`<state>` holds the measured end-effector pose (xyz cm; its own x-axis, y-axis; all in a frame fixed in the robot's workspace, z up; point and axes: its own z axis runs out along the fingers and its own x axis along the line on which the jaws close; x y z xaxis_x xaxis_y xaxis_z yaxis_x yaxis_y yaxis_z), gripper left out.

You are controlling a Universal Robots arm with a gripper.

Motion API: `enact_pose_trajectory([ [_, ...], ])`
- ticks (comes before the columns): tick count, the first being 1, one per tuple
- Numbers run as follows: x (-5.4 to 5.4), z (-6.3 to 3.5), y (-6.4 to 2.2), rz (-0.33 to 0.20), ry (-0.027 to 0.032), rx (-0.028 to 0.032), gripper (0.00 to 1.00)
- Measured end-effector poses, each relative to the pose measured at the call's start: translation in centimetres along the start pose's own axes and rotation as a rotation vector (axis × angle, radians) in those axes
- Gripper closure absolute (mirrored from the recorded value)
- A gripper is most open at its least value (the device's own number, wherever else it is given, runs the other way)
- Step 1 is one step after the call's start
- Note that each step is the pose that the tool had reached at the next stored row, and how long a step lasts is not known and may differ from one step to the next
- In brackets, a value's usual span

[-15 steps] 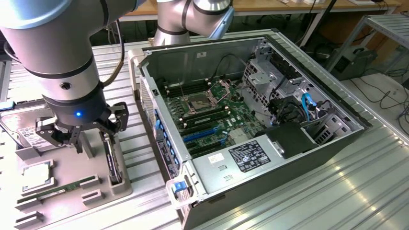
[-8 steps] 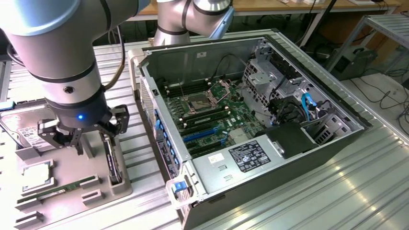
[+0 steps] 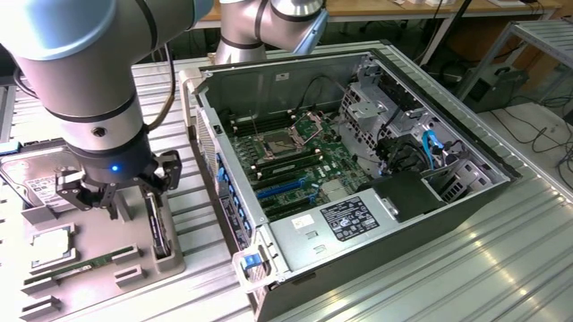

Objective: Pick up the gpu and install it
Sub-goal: 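Pick up the gpu and move the gpu toward the slot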

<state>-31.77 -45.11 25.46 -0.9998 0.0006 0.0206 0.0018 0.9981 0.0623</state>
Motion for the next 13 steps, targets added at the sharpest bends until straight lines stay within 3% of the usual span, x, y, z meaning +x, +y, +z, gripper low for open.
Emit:
enact_pose_trajectory([
  [7,-0.1,1.49,-0.09,0.000,0.0016,-0.0001,0.34],
  [8,-0.8,2.02,-0.33,0.000,0.0023,0.0004,0.34],
  [9,-1.0,2.48,-0.43,0.001,-0.0009,0.0471,0.34],
  [10,-1.4,2.83,-0.33,0.001,-0.0078,0.0577,0.34],
  [13,-1.4,3.02,0.04,0.001,-0.0081,0.0578,0.34],
])
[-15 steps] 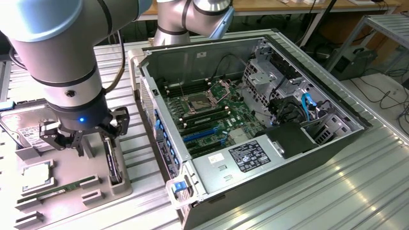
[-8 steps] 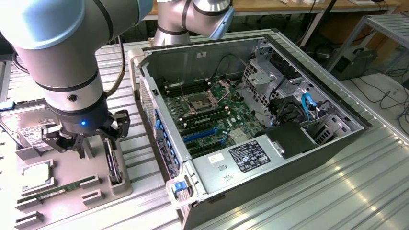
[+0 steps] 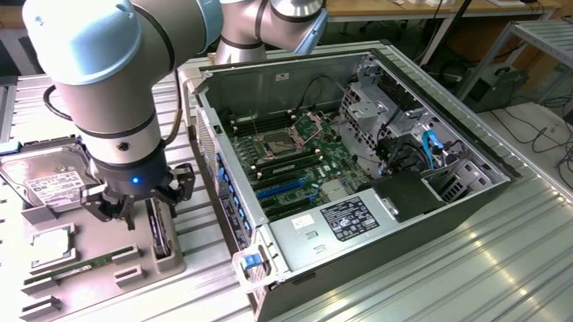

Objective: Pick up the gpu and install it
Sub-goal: 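Pick up the gpu and move the gpu toward the slot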

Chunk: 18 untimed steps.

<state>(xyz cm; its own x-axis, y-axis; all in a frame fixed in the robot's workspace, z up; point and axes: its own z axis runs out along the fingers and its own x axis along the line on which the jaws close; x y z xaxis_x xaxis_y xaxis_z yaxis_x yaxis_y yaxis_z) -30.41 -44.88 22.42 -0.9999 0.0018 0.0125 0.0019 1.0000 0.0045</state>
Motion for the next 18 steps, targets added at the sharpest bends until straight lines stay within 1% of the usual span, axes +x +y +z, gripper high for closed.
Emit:
enact_pose_trajectory([
  [1,0.00,0.03,0.02,0.000,-0.0001,-0.0001,0.35],
  [3,0.00,0.04,0.02,0.000,0.0001,0.0001,0.35],
  [6,0.00,0.11,0.02,0.000,-0.0002,0.0000,0.55],
  [7,0.00,0.14,0.00,0.000,-0.0001,0.0002,0.55],
  [9,0.00,0.22,-0.01,0.000,-0.0001,0.0005,0.66],
  [11,-0.01,0.24,-0.02,-0.001,0.0001,0.0013,0.66],
  [12,-0.01,0.24,-0.02,-0.001,0.0001,0.0017,0.72],
  [18,-0.02,0.26,-0.01,0.000,-0.0002,0.0015,0.72],
])
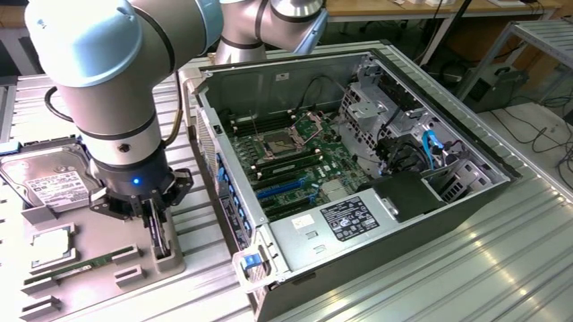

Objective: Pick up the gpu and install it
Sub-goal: 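Pick up the gpu and move the gpu toward the slot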

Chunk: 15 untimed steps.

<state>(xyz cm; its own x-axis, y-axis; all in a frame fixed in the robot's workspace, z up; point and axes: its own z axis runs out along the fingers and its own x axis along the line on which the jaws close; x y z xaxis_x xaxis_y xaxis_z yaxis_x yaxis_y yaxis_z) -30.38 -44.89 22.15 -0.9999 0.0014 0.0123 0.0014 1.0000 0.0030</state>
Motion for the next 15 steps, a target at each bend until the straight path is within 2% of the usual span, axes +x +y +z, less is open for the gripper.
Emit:
enact_pose_trajectory([
  [4,0.0,-0.18,-0.01,0.000,0.0000,0.0000,0.72],
  [11,0.0,-1.62,-0.01,0.000,0.0001,-0.0004,0.72],
  [15,0.0,-2.04,-0.01,0.000,0.0001,-0.0005,0.72],
])
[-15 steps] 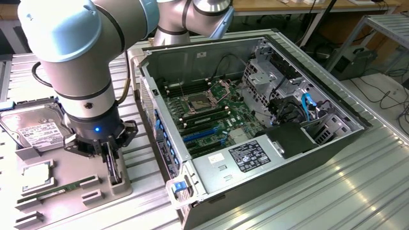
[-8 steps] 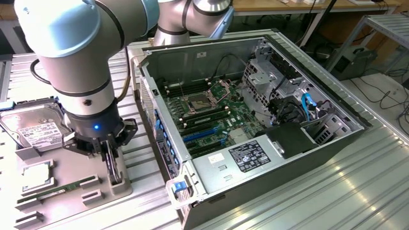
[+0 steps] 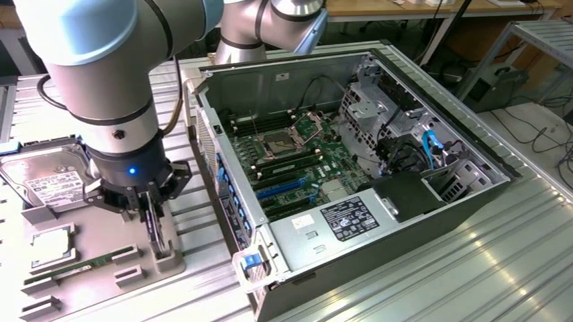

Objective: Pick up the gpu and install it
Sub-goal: 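Pick up the gpu and move the gpu toward the slot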

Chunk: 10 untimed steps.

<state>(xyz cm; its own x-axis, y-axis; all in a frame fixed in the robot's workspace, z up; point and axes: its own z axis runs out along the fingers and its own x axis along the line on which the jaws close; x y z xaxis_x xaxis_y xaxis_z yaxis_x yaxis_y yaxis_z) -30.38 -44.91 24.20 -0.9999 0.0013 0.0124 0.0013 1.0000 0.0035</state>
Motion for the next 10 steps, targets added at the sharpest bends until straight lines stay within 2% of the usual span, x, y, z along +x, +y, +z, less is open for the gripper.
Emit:
enact_pose_trajectory([
  [10,0.00,-1.00,0.00,0.000,0.0000,0.0000,0.72],
])
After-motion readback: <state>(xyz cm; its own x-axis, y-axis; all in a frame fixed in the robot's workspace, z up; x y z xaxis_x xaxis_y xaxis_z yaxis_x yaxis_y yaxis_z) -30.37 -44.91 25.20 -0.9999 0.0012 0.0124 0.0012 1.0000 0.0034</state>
